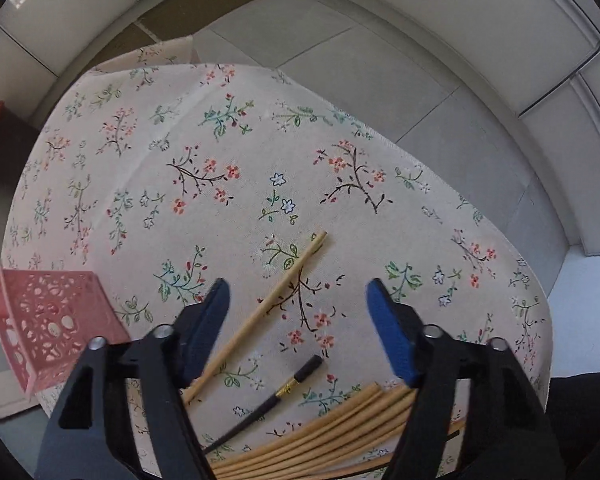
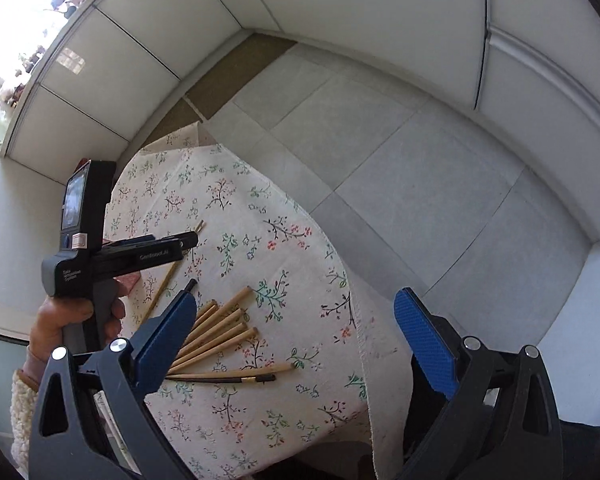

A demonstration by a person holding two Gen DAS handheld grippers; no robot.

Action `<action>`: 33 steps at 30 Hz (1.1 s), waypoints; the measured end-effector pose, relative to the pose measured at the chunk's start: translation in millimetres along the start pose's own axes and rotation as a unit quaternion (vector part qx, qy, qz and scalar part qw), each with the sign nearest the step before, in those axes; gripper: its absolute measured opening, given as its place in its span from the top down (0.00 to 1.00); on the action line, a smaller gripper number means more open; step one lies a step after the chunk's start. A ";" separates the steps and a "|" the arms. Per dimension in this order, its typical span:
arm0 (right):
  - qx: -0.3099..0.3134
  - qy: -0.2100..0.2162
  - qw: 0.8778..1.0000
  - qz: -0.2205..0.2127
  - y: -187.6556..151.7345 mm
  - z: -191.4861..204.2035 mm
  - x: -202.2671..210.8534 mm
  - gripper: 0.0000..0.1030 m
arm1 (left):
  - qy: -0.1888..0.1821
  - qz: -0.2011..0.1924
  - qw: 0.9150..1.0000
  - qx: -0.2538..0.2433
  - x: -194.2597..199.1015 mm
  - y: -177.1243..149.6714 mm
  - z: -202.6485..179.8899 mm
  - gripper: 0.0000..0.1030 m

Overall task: Organize utensils
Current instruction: 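Lower the left tool onto the chopsticks and grasp one chopstick, then lift the chopstick upright with the left tool while the right tool reaches the black brush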

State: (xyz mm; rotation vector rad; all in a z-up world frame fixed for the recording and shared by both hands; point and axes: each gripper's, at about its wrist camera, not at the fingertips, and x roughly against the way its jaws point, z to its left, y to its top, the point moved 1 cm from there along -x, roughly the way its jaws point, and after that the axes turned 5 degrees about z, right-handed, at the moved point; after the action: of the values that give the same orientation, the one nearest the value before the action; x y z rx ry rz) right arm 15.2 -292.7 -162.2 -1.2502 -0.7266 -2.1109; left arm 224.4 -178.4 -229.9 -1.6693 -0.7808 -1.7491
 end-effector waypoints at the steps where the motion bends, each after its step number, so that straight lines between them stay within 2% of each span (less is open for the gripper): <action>1: -0.004 0.003 1.000 0.010 -0.2 0.1 -4.6 0.06 | 0.003 0.010 1.000 -0.002 -6.5 1.9 3.9 0.47; 4: -0.015 0.009 0.999 0.032 1.5 1.9 -16.2 0.06 | 0.014 0.016 1.000 -0.010 -18.6 1.9 13.1 0.55; 5: -0.018 0.009 0.999 0.036 2.4 3.0 -20.1 0.06 | 0.001 0.011 1.000 -0.010 -19.4 0.1 16.4 0.58; 7: -0.019 0.011 0.999 0.044 1.7 7.9 -27.0 0.06 | -0.016 -0.001 1.000 -0.011 -17.6 -4.8 21.7 0.74; 8: -0.019 0.012 0.999 0.048 1.2 11.6 -30.3 0.06 | -0.015 -0.006 1.000 -0.013 -16.4 -7.3 24.4 0.86; 11: -0.021 0.015 0.998 0.057 2.2 21.2 -39.9 0.07 | -0.024 -0.019 1.000 -0.008 -13.1 -21.1 35.6 0.94; 15: -0.030 0.031 0.996 0.077 3.5 43.5 -54.0 0.13 | 0.003 -0.057 0.998 0.003 -3.2 -44.7 54.7 0.96; 20: -0.026 0.041 0.988 0.144 11.9 85.3 -88.6 0.35 | -0.002 -0.130 0.991 0.012 56.8 -109.4 72.8 0.96; 23: -0.038 0.039 0.984 0.167 15.3 108.9 -110.9 0.47 | -0.015 -0.169 0.984 0.048 89.1 -151.5 78.1 0.96; 24: -0.042 0.032 0.983 0.174 15.0 114.5 -119.8 0.48 | -0.018 -0.179 0.982 0.062 95.2 -160.8 72.2 0.96; 26: -0.044 0.009 0.982 0.185 15.0 127.6 -139.0 0.57 | -0.020 -0.199 0.976 0.082 108.4 -190.7 72.2 0.96; 31: -0.089 -0.033 0.974 0.205 11.2 144.5 -181.6 0.72 | -0.021 -0.244 0.963 0.113 146.2 -235.5 59.4 0.96; 33: -0.087 -0.049 0.974 0.202 9.7 154.6 -191.4 0.73 | -0.019 -0.263 0.958 0.113 155.9 -243.8 57.9 0.96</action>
State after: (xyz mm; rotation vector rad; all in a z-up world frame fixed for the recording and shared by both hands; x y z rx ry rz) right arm 188.2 -153.1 -268.1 -1.4639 -0.2954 -1.8154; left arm 71.6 21.3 -75.4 -1.4241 -1.4898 -1.8763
